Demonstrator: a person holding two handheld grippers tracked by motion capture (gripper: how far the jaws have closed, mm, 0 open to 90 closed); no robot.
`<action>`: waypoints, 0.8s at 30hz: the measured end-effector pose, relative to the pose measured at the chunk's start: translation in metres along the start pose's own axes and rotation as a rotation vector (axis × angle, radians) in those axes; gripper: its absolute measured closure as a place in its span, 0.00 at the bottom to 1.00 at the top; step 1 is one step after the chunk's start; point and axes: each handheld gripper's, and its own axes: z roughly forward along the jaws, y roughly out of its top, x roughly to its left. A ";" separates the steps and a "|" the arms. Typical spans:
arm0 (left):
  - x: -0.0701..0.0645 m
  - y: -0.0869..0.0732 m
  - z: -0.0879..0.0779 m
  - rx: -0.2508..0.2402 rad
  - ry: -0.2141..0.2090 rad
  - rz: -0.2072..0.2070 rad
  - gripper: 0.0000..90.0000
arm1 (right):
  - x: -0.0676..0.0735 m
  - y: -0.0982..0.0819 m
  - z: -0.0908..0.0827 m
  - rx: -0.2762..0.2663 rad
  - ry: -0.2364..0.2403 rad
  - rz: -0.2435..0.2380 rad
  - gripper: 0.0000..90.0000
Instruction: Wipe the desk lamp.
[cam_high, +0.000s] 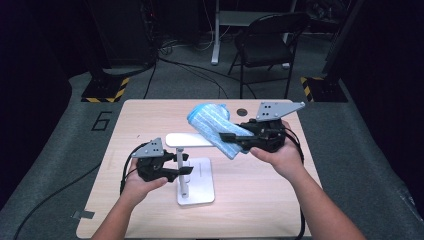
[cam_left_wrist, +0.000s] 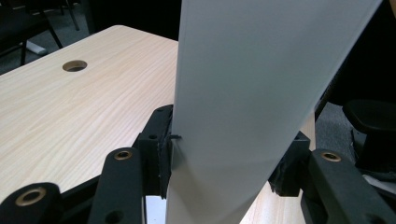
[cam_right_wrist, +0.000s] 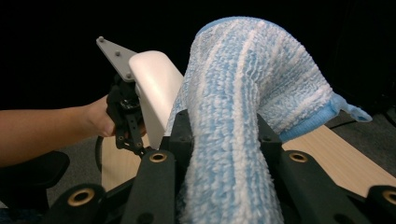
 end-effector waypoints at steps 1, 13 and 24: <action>0.000 0.000 0.000 0.000 0.000 0.005 0.56 | 0.002 0.001 0.002 -0.005 0.007 -0.001 0.76; 0.001 -0.001 -0.001 0.002 -0.007 0.001 0.56 | 0.026 0.007 0.015 0.004 0.103 -0.040 0.76; 0.002 -0.001 -0.001 -0.001 -0.013 -0.004 0.56 | 0.037 -0.003 0.018 0.007 0.141 -0.043 0.77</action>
